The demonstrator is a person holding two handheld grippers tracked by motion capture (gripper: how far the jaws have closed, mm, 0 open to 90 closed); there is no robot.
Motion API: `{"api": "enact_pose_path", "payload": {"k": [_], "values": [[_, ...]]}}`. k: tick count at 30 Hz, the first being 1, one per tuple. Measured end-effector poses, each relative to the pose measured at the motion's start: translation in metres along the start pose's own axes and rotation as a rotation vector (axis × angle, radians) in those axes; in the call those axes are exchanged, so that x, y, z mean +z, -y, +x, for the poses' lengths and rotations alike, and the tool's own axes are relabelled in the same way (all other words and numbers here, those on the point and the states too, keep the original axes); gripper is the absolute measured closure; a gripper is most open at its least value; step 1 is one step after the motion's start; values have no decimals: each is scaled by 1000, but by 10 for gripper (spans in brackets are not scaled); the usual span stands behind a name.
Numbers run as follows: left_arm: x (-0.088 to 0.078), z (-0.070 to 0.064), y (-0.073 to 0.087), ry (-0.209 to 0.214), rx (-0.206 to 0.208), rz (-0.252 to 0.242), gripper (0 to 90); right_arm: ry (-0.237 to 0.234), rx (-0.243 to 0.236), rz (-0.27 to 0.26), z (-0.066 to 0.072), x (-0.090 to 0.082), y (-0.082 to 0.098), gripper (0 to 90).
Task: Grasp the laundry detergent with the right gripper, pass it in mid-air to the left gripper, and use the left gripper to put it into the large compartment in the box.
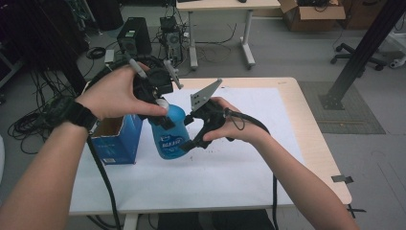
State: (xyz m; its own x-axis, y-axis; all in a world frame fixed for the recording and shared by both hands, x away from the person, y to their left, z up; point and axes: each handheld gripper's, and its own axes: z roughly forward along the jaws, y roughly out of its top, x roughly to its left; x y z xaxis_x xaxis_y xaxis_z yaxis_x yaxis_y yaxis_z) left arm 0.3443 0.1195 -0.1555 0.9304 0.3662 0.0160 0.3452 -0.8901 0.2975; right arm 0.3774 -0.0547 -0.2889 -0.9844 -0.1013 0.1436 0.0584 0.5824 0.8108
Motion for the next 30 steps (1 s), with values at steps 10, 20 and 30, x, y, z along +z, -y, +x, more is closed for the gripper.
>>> {"api": "enact_pose_path", "payload": {"k": [10, 20, 30], "values": [[-55, 26, 10, -223, -529, -34, 380, 216, 111, 157, -11, -71, 43, 111], [-90, 60, 41, -335, -942, -44, 381, 330, 211, 301, -11, -137, 91, 112], [-97, 85, 71, -389, -1118, -45, 381, 378, 268, 327, -6, -183, 117, 111]]}}
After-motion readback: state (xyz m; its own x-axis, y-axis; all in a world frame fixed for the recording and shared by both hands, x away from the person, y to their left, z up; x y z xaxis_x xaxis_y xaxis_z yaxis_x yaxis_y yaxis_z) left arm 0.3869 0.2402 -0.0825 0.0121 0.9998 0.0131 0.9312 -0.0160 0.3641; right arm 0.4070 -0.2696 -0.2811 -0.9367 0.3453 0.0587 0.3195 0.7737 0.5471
